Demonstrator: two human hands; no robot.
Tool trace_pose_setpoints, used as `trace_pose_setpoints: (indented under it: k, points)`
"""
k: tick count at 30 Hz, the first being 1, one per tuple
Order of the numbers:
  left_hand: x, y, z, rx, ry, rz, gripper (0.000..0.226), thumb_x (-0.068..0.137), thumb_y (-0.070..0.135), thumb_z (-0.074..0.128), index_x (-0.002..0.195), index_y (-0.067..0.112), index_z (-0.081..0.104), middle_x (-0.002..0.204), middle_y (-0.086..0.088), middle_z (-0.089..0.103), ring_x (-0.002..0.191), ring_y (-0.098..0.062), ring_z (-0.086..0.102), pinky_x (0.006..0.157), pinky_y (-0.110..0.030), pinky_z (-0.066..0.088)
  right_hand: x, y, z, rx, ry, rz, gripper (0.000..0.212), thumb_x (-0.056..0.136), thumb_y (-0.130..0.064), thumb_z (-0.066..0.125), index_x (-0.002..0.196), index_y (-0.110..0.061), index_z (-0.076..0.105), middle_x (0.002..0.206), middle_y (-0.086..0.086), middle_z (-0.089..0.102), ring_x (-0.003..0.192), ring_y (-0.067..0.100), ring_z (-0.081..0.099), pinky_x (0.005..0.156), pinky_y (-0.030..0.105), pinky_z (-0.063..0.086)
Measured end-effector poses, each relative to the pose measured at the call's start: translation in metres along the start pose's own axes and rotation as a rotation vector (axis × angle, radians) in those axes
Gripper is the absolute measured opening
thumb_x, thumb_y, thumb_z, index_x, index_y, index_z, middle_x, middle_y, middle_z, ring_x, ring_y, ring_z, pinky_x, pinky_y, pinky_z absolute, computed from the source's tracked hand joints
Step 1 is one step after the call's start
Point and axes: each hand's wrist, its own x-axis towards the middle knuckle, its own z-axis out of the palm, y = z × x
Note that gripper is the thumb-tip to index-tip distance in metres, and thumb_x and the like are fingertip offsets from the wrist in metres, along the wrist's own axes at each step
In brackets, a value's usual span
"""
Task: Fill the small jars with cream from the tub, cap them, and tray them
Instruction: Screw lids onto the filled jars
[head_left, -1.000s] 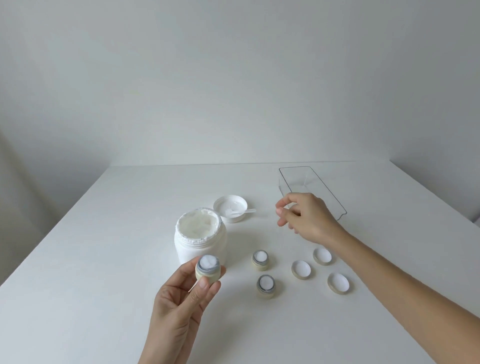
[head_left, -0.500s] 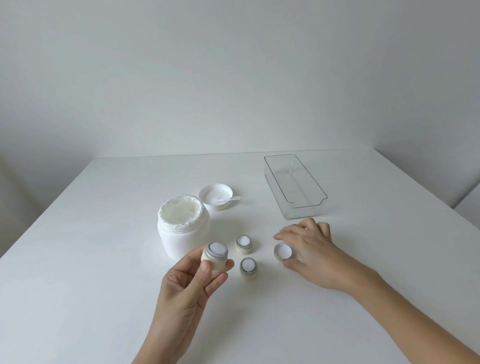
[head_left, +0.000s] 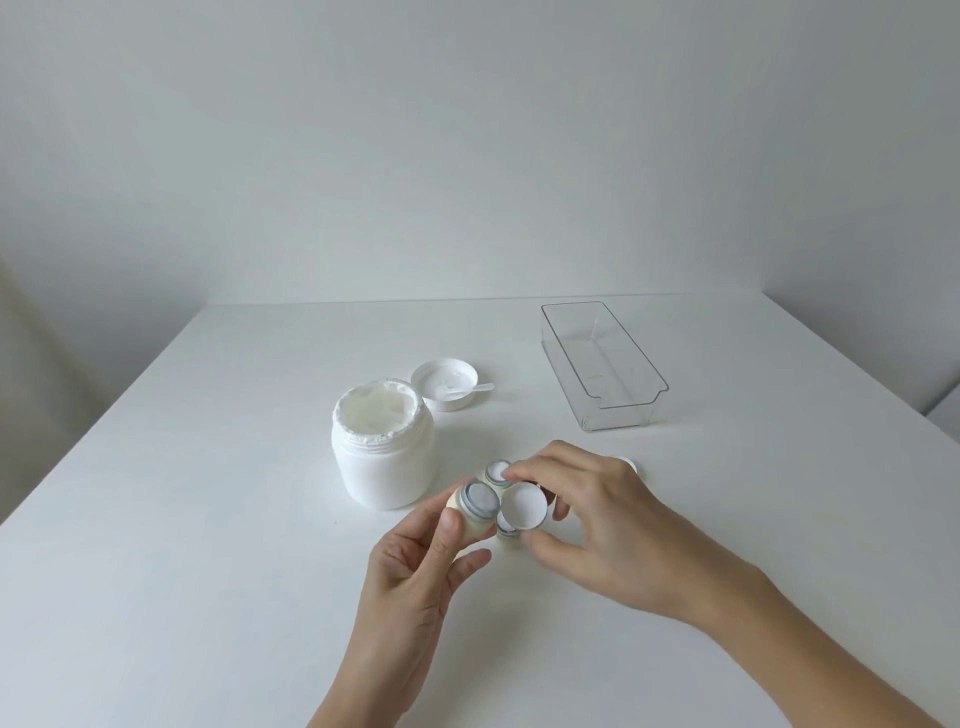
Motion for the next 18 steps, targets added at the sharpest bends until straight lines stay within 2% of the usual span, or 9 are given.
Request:
trace_pose_setpoints:
  k: [4,8,11,15,18]
  points:
    - [0.000,0.001,0.000,0.072,-0.001,0.009,0.040,0.081,0.048,0.062,0.115,0.030,0.073,0.114,0.000,0.075,0.105,-0.013,0.070,0.080,-0.022,0.055,0.005,-0.010,-0.006,0.020,0.027,-0.034,0.036,0.083,-0.027,0.062,0.119,-0.030,0.055,0.099,-0.022,0.050,0.086,-0.010,0.049,0.078,0.004,0.037]
    - [0.001,0.002,-0.001,0.109,-0.027,0.013,0.038,0.088,0.047,0.063,0.118,0.025,0.071,0.114,-0.007,0.075,0.108,-0.022,0.069,0.080,-0.023,0.054,0.009,-0.012,-0.007,0.129,0.011,-0.051,0.036,0.080,-0.020,0.067,0.115,-0.024,0.058,0.099,-0.015,0.058,0.091,0.006,0.058,0.081,0.017,0.049]
    - [0.002,0.002,-0.001,0.121,-0.056,0.004,0.042,0.085,0.045,0.061,0.119,0.025,0.070,0.112,-0.009,0.076,0.106,-0.022,0.070,0.080,-0.023,0.054,0.011,-0.013,-0.006,0.198,-0.006,-0.051,0.033,0.079,-0.017,0.068,0.110,-0.023,0.061,0.099,-0.013,0.061,0.094,0.008,0.061,0.083,0.023,0.052]
    - [0.002,0.002,-0.003,0.131,-0.054,-0.002,0.042,0.082,0.048,0.062,0.116,0.025,0.073,0.109,-0.008,0.076,0.098,-0.017,0.069,0.078,-0.022,0.053,0.014,-0.009,-0.004,0.251,-0.024,-0.061,0.028,0.078,-0.012,0.070,0.104,-0.022,0.065,0.096,-0.010,0.063,0.094,0.010,0.063,0.083,0.025,0.054]
    - [0.001,0.001,-0.005,0.137,-0.044,0.000,0.042,0.083,0.047,0.062,0.115,0.024,0.073,0.109,-0.008,0.076,0.100,-0.020,0.070,0.078,-0.022,0.053,0.015,-0.008,-0.003,0.315,-0.039,-0.026,0.030,0.078,-0.016,0.073,0.106,-0.023,0.068,0.097,-0.009,0.067,0.092,0.010,0.066,0.083,0.024,0.055]
